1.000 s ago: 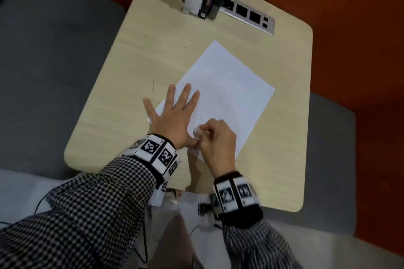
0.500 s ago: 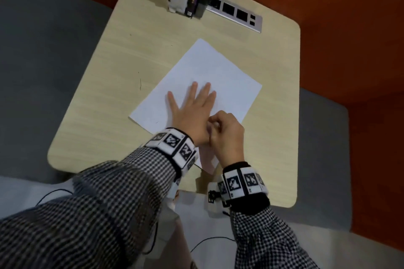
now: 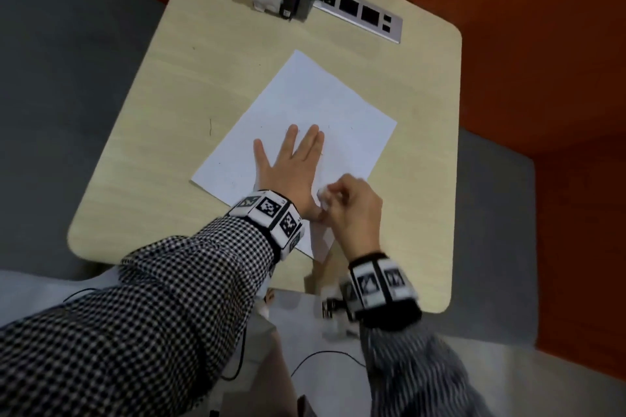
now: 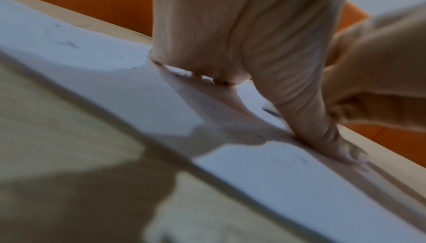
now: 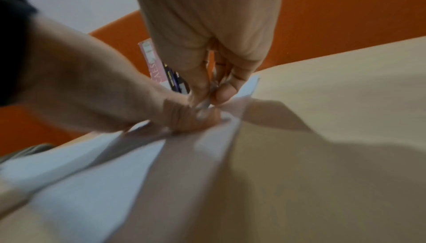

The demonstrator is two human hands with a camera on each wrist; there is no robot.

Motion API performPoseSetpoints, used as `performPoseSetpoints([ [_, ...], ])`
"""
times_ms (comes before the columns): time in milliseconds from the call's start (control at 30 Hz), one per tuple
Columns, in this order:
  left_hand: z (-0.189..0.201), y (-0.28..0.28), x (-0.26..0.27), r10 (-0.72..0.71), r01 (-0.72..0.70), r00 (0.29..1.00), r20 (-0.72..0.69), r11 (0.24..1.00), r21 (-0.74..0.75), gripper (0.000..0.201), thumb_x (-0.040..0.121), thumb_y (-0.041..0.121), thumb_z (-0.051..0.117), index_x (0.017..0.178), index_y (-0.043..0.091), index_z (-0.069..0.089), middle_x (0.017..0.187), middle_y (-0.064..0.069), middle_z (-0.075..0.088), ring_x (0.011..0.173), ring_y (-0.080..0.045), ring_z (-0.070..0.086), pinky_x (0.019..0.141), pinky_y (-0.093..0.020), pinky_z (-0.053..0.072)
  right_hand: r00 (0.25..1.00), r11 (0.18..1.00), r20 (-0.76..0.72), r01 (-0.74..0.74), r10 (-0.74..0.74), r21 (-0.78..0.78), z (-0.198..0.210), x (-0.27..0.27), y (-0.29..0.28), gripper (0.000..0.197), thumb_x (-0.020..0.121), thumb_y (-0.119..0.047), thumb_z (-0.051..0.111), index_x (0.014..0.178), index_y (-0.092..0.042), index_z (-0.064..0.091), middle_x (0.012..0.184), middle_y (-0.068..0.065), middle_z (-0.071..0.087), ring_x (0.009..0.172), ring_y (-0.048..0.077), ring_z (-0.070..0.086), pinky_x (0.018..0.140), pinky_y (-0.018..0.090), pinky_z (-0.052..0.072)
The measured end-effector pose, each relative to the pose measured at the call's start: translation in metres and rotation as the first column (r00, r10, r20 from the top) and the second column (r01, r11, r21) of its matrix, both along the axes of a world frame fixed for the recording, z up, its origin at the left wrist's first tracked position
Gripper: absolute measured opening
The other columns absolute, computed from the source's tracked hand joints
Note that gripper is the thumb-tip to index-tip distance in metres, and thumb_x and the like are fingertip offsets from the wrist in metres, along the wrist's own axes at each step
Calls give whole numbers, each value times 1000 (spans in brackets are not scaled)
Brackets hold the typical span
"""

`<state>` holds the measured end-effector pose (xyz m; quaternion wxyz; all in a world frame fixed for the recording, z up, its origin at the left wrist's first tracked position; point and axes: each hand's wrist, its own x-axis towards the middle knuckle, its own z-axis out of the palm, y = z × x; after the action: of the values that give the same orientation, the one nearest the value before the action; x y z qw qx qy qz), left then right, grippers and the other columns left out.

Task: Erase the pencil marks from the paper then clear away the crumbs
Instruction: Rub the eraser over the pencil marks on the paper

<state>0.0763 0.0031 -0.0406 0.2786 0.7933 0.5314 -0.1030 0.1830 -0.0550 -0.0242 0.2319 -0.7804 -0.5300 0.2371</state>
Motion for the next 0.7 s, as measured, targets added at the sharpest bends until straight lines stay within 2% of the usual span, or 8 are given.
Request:
performPoseSetpoints([
  [100,4,-1,3,2,-2,1000,0,999,-37,137,61,74,68,150,21,-22,156,9,-30,145,-21,-27,108,-69,-9,999,1000,37,-13,13,1,1,2,48,3,77,-6,65,74,-5,63,79,13,65,74,26,58,62,22,34],
  [167,5,0,2,6,-6,1000,-5,999,-40,140,59,77,67,150,22,-23,156,9,-30,144,-21,-28,107,-69,-10,999,1000,37,-22,22,-14,-1,4,59,5,80,-8,64,75,-7,63,82,13,65,74,24,57,64,23,36],
  [267,2,1,2,-4,4,1000,2,1000,-30,137,61,76,66,150,22,-24,156,9,-31,144,-21,-28,108,-71,-7,997,1000,76,-20,19,12,-7,8,10,14,77,-5,63,67,-9,55,73,13,63,69,27,56,57,27,34],
  [333,-1,2,3,-10,10,1000,-1,999,-33,138,58,79,65,150,26,-24,155,8,-33,143,-22,-30,106,-72,-7,1000,1000,16,8,-8,8,-3,11,-18,14,75,-4,66,65,-7,56,72,12,63,67,25,56,58,27,37],
  [400,-1,3,6,-37,37,999,-15,998,-46,136,57,80,66,149,35,-23,154,6,-36,142,-26,-32,103,-74,-7,998,997,-15,69,-69,16,-2,17,-2,9,74,-6,68,69,-6,61,75,13,65,70,25,58,63,25,39],
  [533,-1,3,8,-45,44,999,-18,997,-57,131,56,80,67,146,44,-22,153,3,-38,140,-29,-35,101,-77,-6,994,994,-24,111,-111,23,-8,33,52,5,75,-10,68,74,-8,64,78,12,68,75,27,63,70,33,50],
  [700,-5,3,8,-33,33,999,-4,998,-53,131,56,81,67,147,45,-20,153,3,-38,140,-29,-35,100,-77,-7,994,995,-26,103,-102,13,-3,26,-2,11,77,-11,68,70,-8,60,74,10,64,69,22,56,62,27,39],
])
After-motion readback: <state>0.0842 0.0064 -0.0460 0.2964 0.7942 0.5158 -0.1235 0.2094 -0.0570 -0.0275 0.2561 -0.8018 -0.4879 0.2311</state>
